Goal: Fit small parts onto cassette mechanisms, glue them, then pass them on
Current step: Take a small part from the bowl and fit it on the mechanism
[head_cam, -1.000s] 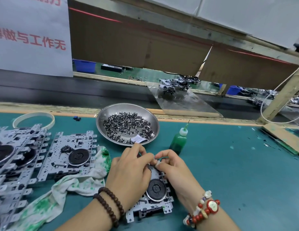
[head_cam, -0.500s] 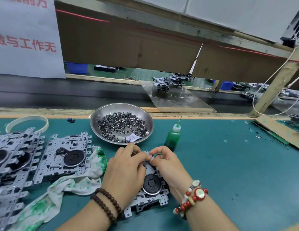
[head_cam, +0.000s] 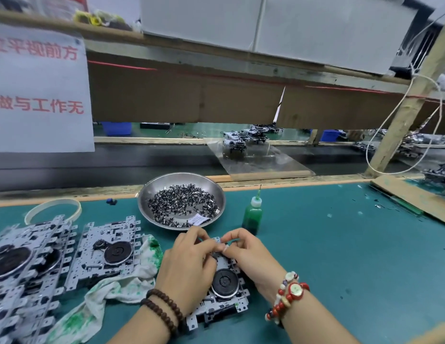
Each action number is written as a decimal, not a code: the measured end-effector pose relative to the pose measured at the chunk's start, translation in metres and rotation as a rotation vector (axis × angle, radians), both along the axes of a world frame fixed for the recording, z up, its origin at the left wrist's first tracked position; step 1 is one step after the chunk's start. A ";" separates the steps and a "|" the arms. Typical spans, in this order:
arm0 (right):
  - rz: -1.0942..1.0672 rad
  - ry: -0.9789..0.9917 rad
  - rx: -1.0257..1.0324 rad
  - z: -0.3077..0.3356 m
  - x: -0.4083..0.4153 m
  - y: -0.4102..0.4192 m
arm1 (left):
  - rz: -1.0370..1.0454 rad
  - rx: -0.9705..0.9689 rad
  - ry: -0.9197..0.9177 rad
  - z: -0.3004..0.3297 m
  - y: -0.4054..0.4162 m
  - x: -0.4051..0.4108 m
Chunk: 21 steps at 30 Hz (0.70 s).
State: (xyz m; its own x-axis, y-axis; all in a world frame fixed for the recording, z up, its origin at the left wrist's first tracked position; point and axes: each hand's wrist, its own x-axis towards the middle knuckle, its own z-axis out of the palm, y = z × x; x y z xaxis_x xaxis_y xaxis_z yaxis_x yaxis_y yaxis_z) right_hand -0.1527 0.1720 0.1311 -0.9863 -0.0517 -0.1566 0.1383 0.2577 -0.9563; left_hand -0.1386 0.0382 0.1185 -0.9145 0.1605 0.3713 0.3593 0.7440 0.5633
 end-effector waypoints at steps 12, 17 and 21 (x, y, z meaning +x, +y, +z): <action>-0.318 0.175 0.200 -0.013 -0.043 0.059 | 0.101 0.278 -0.217 -0.001 -0.018 -0.008; -0.178 0.236 0.312 -0.016 -0.056 0.059 | 0.085 0.258 -0.305 0.000 -0.028 -0.016; -0.182 0.349 0.254 -0.013 -0.047 0.059 | -0.005 0.305 -0.437 0.003 -0.035 -0.024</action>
State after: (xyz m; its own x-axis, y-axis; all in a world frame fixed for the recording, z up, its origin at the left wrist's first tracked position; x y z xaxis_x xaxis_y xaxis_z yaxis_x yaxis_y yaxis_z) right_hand -0.1993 0.2315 0.1179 -0.9718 0.1238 0.2008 -0.1159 0.4907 -0.8636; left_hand -0.1626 0.0035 0.1210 -0.9939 0.1098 -0.0136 0.0459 0.5218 0.8519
